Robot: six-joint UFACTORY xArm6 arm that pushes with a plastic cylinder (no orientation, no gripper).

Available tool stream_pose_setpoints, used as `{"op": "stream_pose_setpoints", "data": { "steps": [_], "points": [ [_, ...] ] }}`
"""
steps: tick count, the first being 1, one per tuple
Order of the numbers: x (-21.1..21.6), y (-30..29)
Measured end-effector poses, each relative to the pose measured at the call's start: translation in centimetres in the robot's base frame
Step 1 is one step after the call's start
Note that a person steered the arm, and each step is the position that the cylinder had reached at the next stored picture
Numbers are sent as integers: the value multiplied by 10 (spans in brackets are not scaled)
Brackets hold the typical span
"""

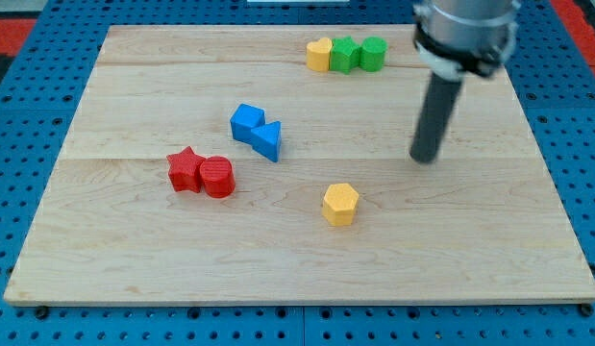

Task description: Push the yellow hexagon towards the yellow heart

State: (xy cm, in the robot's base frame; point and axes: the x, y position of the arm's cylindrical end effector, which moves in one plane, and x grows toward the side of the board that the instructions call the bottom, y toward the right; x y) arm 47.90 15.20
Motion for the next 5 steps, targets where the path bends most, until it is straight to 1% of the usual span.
{"op": "stream_pose_setpoints", "data": {
  "steps": [1,2,3,4,5],
  "points": [
    [75,-37],
    [93,-114],
    [72,-126],
    [42,-122],
    [9,-105]
  ]
}}
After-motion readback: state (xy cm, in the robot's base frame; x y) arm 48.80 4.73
